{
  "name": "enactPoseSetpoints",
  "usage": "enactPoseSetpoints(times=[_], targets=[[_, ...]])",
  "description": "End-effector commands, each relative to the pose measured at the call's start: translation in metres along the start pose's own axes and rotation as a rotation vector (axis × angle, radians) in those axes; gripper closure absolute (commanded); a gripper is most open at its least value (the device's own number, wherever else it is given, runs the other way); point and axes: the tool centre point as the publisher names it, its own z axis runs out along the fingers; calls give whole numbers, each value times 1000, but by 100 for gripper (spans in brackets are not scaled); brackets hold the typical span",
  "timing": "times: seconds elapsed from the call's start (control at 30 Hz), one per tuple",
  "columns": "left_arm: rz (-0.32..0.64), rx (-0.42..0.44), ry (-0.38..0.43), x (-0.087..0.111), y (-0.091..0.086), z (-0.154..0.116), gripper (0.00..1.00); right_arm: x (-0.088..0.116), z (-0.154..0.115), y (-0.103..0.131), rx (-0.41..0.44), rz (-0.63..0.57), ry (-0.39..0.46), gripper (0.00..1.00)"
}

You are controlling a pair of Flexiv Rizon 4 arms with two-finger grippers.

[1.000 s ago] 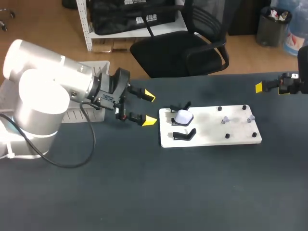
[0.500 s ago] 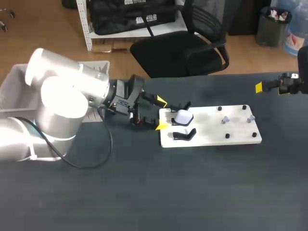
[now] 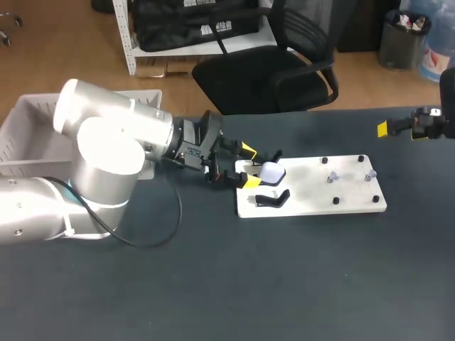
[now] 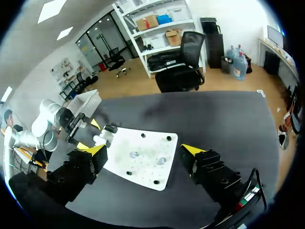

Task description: Pick up each earbud case from the left stands, insert the matching earbuds, close the lid, and place the case in the box.

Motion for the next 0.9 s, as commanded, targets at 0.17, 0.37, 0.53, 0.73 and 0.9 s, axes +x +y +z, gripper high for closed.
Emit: enactPoseSetpoints(times=[0.17,0.37,0.53,0.73,0.9], targets=[[5,-13,16,4,-1,10,5,0,0,0,2,0,1,0],[17,-14,21,7,-1,16,6,0,0,0,2,0,1,0],[31,-12,26,8,-1,22,8,0,0,0,2,0,1,0],[40,-7,23,6,1,31,13,0,0,0,2,0,1,0],[35,7,20,6,5,37,15,0,0,0,2,0,1,0]])
